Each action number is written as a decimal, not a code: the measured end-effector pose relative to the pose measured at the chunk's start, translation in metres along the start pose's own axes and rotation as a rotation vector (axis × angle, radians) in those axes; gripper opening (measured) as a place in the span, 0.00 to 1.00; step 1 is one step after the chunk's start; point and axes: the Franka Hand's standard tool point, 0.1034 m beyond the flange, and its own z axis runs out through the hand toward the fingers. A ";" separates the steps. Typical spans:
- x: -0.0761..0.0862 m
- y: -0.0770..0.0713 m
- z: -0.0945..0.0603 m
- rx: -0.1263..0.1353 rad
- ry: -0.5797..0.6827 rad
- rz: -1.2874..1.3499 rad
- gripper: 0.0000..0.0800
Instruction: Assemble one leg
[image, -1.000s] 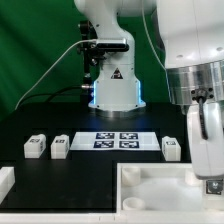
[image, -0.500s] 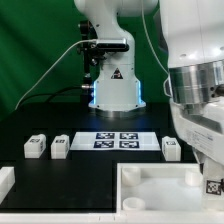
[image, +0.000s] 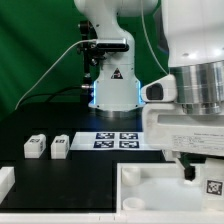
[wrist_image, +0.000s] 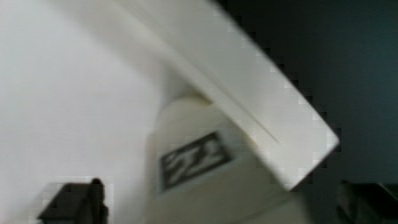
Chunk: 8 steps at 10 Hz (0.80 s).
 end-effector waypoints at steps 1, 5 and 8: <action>0.003 0.000 -0.002 -0.010 0.004 -0.096 0.81; 0.002 0.000 -0.001 -0.009 0.004 0.093 0.36; 0.004 0.004 -0.001 -0.012 0.000 0.405 0.37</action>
Offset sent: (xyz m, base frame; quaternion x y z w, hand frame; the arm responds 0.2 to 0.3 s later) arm 0.0000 0.0000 0.0000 0.0000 0.0000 0.0000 1.0000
